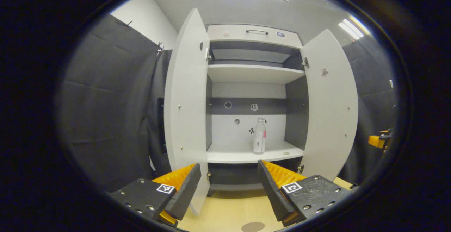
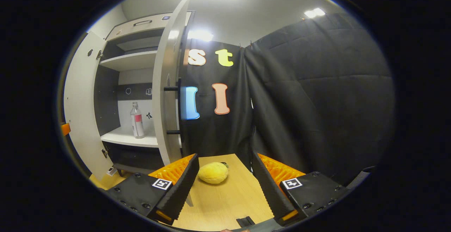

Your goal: Grasp the bottle in the cabinet with the left hand and place it on the coaster, then close the right door with the right hand and the left door with the left hand.

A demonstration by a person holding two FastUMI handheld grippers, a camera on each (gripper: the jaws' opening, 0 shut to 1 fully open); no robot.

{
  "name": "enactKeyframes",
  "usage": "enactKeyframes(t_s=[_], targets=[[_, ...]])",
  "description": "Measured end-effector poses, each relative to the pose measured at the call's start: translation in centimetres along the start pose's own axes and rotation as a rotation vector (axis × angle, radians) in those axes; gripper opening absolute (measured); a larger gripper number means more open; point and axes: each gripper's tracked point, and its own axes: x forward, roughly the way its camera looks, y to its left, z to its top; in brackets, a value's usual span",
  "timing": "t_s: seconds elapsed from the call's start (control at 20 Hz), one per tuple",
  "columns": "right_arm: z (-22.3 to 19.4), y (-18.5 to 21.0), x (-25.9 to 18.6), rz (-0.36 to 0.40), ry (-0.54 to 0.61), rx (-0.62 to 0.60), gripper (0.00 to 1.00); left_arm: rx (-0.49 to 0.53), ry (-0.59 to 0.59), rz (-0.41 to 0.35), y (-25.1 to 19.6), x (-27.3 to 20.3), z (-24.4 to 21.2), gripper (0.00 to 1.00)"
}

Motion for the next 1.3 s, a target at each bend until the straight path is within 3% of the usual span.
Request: enactKeyframes(t_s=[0.3, 0.65, 0.9, 0.95, 1.15, 1.3], targets=[[0.0, -3.0, 1.1, -0.050, 0.006, -0.021, 0.94, -0.021, -0.021, -0.043, -3.4, 4.1, 2.2, 0.94], [0.2, -4.6, 6.8, -0.087, -0.007, 0.009, 0.98, -0.008, -0.026, -0.070, -5.8, 12.9, 4.4, 0.94], [-0.8, -6.2, 11.0, -0.137, 0.011, 0.047, 0.94, -0.063, 0.008, -0.094, -7.2, 20.9, 3.8, 0.94], [-1.0, -6.3, 11.9, -0.145, 0.015, 0.048, 0.98, -0.067, 0.014, -0.096, -7.5, 22.5, 3.2, 0.94], [-1.0, -7.3, 14.8, -0.167, 0.000, 0.042, 0.94, -0.040, 0.029, -0.095, -9.3, 27.9, 1.9, 0.94], [-1.7, -7.3, 17.1, -0.150, 0.003, 0.054, 0.98, -0.031, 0.019, -0.101, -10.6, 31.6, 1.0, 0.94]])
